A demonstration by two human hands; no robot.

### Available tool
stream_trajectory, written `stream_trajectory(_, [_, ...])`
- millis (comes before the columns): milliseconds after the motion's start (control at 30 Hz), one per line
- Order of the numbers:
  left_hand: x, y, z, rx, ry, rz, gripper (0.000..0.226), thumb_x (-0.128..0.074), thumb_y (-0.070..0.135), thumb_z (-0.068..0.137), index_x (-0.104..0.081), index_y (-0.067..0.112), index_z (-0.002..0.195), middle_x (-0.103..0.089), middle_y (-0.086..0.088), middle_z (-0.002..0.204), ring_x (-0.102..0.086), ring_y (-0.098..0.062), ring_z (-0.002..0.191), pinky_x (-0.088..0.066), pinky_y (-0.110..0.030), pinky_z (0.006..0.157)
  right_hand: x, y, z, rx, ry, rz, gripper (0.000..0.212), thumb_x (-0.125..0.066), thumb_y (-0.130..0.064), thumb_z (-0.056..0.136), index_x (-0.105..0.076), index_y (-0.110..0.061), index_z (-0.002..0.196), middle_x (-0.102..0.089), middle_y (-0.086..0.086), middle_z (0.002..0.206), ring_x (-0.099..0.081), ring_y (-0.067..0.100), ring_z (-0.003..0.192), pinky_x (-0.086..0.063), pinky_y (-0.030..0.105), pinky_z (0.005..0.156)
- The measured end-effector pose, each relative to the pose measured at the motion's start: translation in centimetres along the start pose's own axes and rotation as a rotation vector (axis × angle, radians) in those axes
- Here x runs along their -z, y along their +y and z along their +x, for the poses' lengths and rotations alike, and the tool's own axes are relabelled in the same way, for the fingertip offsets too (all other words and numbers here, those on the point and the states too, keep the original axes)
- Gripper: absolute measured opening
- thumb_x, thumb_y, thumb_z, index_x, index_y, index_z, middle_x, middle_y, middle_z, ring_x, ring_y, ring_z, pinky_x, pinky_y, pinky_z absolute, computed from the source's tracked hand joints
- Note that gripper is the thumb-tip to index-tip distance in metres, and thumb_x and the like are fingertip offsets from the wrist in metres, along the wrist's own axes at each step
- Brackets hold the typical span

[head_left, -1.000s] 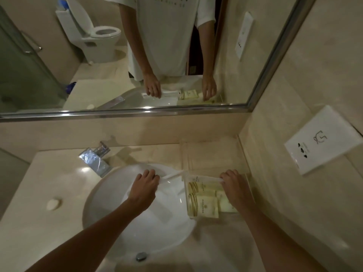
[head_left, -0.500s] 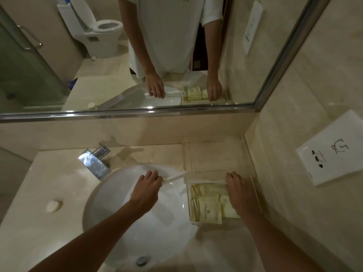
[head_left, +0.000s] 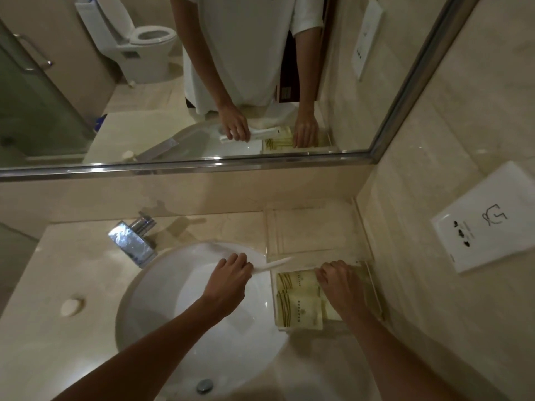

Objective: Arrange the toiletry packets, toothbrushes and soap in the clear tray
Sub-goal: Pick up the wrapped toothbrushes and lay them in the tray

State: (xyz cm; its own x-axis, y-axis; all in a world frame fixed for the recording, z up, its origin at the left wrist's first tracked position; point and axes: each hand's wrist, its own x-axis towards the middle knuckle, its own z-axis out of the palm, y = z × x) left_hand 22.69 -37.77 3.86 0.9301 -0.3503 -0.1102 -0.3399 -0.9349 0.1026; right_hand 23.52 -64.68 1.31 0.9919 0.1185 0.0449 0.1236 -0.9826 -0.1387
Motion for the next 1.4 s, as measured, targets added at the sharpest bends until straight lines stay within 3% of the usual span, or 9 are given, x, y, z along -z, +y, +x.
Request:
stream_trajectory(100, [-0.2,0.4,0.4,0.011,-0.019,-0.033,0.016,-0.065,0.016,0.085,-0.059,0.019,0.099,-0.053,0.003,0.095,-0.049,-0.015,0.081,-0.049,-0.029,0.068,0.1,0.1,-0.3,0.009,0.036,0.008,0.018,-0.076,-0.02,0.076,-0.063,-0.016,0.065,-0.061,0.001,0.06,-0.057,0.018,0.055,-0.047,0.03,0.05])
stream_trajectory(433, [0.4,1.2,0.5,-0.046,-0.016,-0.032,0.017,-0.056,0.017,0.091,-0.056,0.016,0.108,-0.053,0.0,0.102,-0.048,-0.015,0.088,-0.049,-0.031,0.075,-1.6,-0.1,0.0,-0.064,-0.082,0.036,0.013,-0.064,-0.02,0.087,-0.071,-0.02,0.076,-0.067,-0.001,0.073,-0.062,0.015,0.068,-0.048,0.028,0.059])
stream_trajectory(633, [0.6,1.8,1.0,-0.092,-0.055,-0.014,0.018,-0.066,0.016,0.085,-0.06,0.016,0.101,-0.056,0.001,0.096,-0.051,-0.013,0.079,-0.051,-0.028,0.066,-0.8,0.0,0.1,-0.093,-0.091,0.094,0.017,-0.06,-0.022,0.087,-0.071,-0.017,0.074,-0.065,0.002,0.073,-0.061,0.019,0.071,-0.048,0.03,0.061])
stream_trajectory(733, [1.3,3.2,1.6,-0.181,-0.06,0.033,0.036,-0.083,0.013,0.062,-0.065,0.017,0.092,-0.061,0.001,0.089,-0.056,-0.011,0.068,-0.049,-0.022,0.052,0.0,1.6,-0.2,-0.163,-0.021,0.124,0.019,-0.063,-0.018,0.085,-0.066,-0.013,0.067,-0.064,0.004,0.067,-0.059,0.021,0.064,-0.046,0.031,0.058])
stream_trajectory(800, [1.4,4.6,2.1,-0.228,-0.106,0.04,0.044,-0.081,0.004,0.062,-0.062,0.012,0.1,-0.061,-0.005,0.101,-0.06,-0.016,0.076,-0.053,-0.028,0.058,0.8,2.9,-0.4,-0.272,0.047,0.207,0.023,-0.064,-0.013,0.083,-0.06,-0.01,0.06,-0.059,0.007,0.061,-0.053,0.023,0.057,-0.037,0.027,0.052])
stream_trajectory(900, [1.2,7.1,3.4,-0.301,-0.141,0.088,0.044,-0.063,-0.004,0.081,-0.049,0.0,0.122,-0.047,-0.018,0.126,-0.058,-0.029,0.094,-0.053,-0.041,0.077,2.1,4.2,-0.9,-0.392,0.115,0.235,0.024,-0.064,-0.014,0.083,-0.06,-0.011,0.06,-0.06,0.008,0.061,-0.048,0.021,0.052,-0.031,0.025,0.052])
stream_trajectory(1067, [1.3,10.8,5.3,-0.357,-0.209,0.138,0.034,-0.053,-0.009,0.085,-0.049,-0.003,0.118,-0.05,-0.02,0.111,-0.058,-0.03,0.081,-0.046,-0.039,0.062,3.0,4.5,-1.9,-0.457,0.12,0.216,0.016,-0.066,-0.02,0.084,-0.069,-0.012,0.07,-0.066,0.008,0.066,-0.057,0.024,0.054,-0.034,0.024,0.053])
stream_trajectory(1267, [0.2,13.0,7.3,-0.391,-0.246,0.142,0.04,-0.053,-0.01,0.085,-0.043,-0.006,0.123,-0.052,-0.022,0.109,-0.059,-0.031,0.077,-0.042,-0.036,0.057,3.8,4.5,-2.4,-0.47,0.176,0.209,0.016,-0.067,-0.015,0.083,-0.066,-0.01,0.068,-0.063,0.008,0.064,-0.05,0.022,0.054,-0.035,0.026,0.056])
stream_trajectory(1400, [-0.6,13.0,8.1,-0.431,-0.2,0.181,0.061,-0.056,-0.002,0.087,-0.025,-0.002,0.14,-0.053,-0.023,0.116,-0.062,-0.034,0.083,-0.045,-0.039,0.059,3.4,4.6,-2.4,-0.467,0.18,0.194,0.015,-0.069,-0.013,0.08,-0.063,-0.011,0.066,-0.06,0.007,0.063,-0.057,0.028,0.056,-0.04,0.029,0.053])
